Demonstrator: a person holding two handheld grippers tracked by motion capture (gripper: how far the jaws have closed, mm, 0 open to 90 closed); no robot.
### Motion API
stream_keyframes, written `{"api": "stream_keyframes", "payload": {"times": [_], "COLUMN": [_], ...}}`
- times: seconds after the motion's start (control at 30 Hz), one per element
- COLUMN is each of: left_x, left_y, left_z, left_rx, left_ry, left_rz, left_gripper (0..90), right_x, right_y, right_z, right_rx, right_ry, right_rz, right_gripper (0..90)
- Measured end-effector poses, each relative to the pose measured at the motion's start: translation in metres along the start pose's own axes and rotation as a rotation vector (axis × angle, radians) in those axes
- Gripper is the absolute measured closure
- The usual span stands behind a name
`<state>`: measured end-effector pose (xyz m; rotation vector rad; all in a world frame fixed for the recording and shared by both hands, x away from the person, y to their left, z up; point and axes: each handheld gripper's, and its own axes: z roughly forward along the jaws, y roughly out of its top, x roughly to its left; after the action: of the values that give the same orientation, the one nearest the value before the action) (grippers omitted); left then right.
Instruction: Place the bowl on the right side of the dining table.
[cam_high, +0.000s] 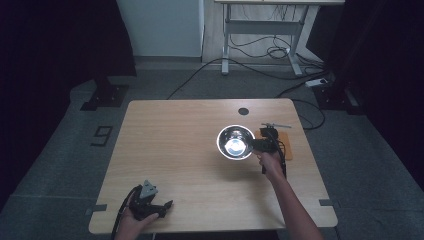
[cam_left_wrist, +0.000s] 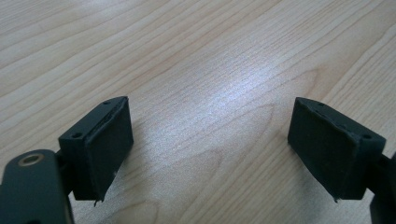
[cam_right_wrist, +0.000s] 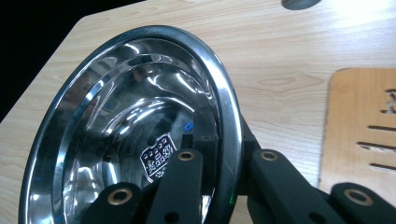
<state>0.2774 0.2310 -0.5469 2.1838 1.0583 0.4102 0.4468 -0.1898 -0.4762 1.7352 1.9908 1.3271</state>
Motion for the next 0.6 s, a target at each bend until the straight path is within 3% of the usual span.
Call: {"api": "stream_keyframes", "payload": {"times": [0.6], "left_x": [0.000], "left_y": [0.000], "left_z": [0.000], "left_rx": [0.000], "left_ry": [0.000], "left_rz": [0.000], "left_gripper": [13.7], "right_x": [-0.031], "right_y": [0.004], "right_z": [-0.011], "right_rx": [-0.022], "right_ry": [-0.061], "right_rz": [0.053], "right_gripper": [86.1]}}
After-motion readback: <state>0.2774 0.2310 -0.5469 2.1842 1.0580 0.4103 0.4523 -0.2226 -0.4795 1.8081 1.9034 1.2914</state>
